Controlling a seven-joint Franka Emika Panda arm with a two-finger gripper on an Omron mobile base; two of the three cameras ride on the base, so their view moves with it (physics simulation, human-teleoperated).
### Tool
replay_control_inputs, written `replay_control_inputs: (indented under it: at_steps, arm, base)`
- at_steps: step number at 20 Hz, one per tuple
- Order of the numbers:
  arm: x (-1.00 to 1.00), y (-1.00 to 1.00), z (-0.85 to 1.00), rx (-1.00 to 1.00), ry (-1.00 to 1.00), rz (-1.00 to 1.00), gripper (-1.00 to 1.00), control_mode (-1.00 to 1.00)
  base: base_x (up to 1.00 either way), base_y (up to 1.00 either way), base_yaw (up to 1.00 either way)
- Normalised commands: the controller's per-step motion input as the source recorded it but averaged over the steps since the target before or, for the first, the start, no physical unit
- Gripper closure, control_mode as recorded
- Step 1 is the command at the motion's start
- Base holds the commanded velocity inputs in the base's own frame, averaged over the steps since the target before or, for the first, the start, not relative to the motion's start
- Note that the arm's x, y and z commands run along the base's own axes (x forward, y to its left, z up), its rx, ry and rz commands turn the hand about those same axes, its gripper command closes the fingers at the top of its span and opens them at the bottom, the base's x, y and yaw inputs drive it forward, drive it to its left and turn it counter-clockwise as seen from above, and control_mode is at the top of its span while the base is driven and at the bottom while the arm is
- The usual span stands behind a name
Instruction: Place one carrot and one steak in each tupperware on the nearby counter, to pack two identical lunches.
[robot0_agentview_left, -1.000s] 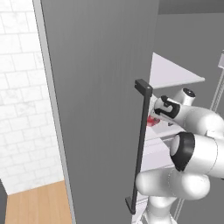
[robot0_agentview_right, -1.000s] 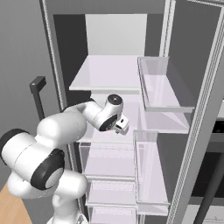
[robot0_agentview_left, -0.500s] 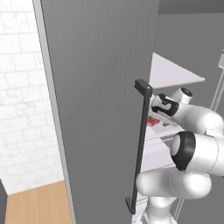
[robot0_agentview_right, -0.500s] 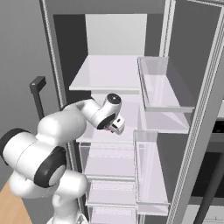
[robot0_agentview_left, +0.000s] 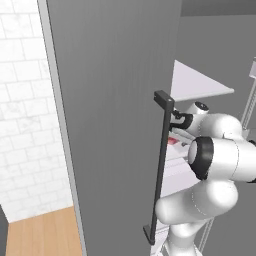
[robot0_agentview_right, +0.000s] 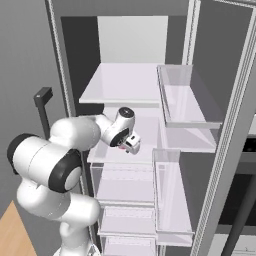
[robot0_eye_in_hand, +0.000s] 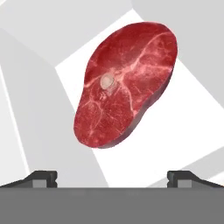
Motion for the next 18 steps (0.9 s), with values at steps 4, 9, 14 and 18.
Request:
replay_control_inputs:
  at_steps: [4, 9, 14, 18]
  arm:
    - [0.09, 0.04, -0.19, -0.01, 0.06, -0.05, -1.0, -1.0]
    - [0.14, 0.01, -0.27, -0.01, 0.03, -0.02, -1.0, -1.0]
    - [0.21, 0.0, -0.09, 0.0, 0.0, -0.01, -1.0, -1.0]
    - [0.26, 0.04, -0.2, -0.01, 0.0, -0.01, -1.0, -1.0]
  base:
    - [0.0, 0.0, 0.0]
    - [0.0, 0.0, 0.0]
    - [0.0, 0.0, 0.0]
    - [0.0, 0.0, 0.0]
